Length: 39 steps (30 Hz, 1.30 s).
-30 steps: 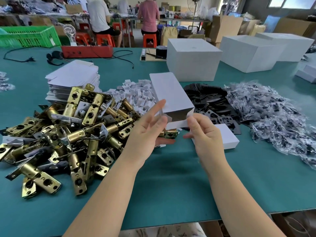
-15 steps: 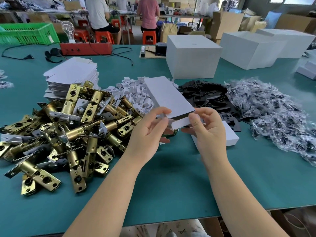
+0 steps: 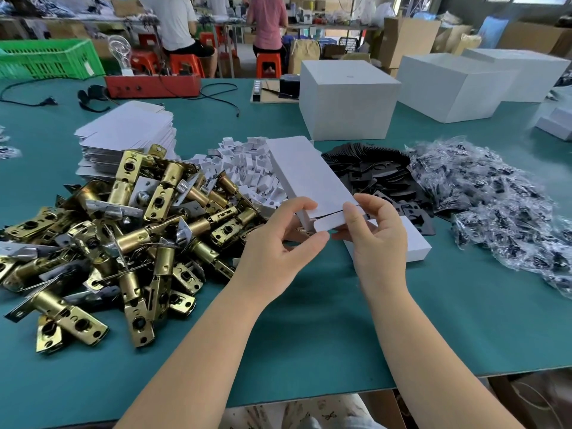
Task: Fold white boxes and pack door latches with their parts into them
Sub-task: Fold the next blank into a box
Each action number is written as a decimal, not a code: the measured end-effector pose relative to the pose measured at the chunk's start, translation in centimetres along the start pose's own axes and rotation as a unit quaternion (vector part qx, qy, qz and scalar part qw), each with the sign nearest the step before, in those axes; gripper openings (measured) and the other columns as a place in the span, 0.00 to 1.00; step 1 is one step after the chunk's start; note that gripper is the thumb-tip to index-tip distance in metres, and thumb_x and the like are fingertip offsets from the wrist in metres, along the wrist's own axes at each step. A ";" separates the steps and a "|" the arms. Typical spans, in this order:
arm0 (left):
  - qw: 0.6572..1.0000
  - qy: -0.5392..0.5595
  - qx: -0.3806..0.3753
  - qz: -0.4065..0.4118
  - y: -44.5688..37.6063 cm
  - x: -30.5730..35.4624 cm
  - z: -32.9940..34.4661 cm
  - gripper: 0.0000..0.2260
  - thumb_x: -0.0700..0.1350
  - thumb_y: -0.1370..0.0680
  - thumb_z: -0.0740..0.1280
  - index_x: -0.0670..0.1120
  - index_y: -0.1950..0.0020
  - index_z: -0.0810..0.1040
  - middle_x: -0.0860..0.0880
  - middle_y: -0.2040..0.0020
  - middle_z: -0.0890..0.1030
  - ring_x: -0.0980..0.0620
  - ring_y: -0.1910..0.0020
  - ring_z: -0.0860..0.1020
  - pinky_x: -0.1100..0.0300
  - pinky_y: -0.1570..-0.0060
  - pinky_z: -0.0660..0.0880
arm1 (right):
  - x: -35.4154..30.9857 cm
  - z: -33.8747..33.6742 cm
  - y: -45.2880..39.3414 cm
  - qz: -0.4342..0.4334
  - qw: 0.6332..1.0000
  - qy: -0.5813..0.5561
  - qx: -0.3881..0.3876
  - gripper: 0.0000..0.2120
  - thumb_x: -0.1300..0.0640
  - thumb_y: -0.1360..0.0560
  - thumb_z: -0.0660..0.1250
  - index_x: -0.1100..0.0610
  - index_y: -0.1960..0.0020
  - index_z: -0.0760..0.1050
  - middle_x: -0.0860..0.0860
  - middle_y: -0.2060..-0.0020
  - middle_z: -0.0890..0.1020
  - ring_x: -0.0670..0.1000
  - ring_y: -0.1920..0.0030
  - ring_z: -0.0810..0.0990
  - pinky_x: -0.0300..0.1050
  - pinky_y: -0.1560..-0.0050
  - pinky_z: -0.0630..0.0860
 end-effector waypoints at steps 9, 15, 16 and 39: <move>0.995 0.083 0.028 -0.041 0.0 -0.5 0.6 0.04 0.54 0.26 0.67 0.61 0.53 0.74 0.55 0.62 0.82 0.51 0.57 0.83 0.57 0.61 0.80 | -0.4 0.4 0.6 -0.043 0.999 0.025 0.008 0.07 0.55 0.23 0.67 0.44 0.47 0.73 0.34 0.67 0.77 0.38 0.67 0.73 0.33 0.63 0.73; 0.992 0.106 -0.014 -0.065 0.8 -0.7 3.0 0.07 0.43 0.21 0.68 0.52 0.49 0.71 0.43 0.54 0.81 0.50 0.54 0.83 0.57 0.58 0.81 | -0.6 0.4 0.9 -0.063 0.995 0.028 0.070 0.14 0.47 0.22 0.59 0.46 0.39 0.74 0.42 0.60 0.75 0.40 0.63 0.72 0.30 0.62 0.69; 0.992 0.110 -0.017 -0.066 0.9 -0.7 3.3 0.08 0.43 0.21 0.69 0.52 0.49 0.71 0.42 0.54 0.80 0.51 0.55 0.82 0.57 0.58 0.82 | -0.6 0.5 1.0 -0.062 0.995 0.017 0.079 0.14 0.47 0.22 0.58 0.46 0.39 0.74 0.40 0.56 0.77 0.40 0.58 0.74 0.30 0.58 0.70; 0.951 0.256 0.133 -0.111 -1.0 -0.7 -4.6 0.06 0.45 0.28 0.71 0.54 0.61 0.86 0.55 0.56 0.86 0.58 0.53 0.83 0.60 0.50 0.78 | 0.7 0.0 -0.7 0.167 0.973 -0.160 -0.008 0.11 0.53 0.20 0.62 0.41 0.50 0.82 0.43 0.49 0.84 0.41 0.55 0.82 0.36 0.65 0.77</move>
Point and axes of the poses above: each hand's wrist, its own y-axis away from the middle knuckle, its own z-axis out of the palm, x = y × z, the point moved 4 cm from there along -y, towards the middle knuckle
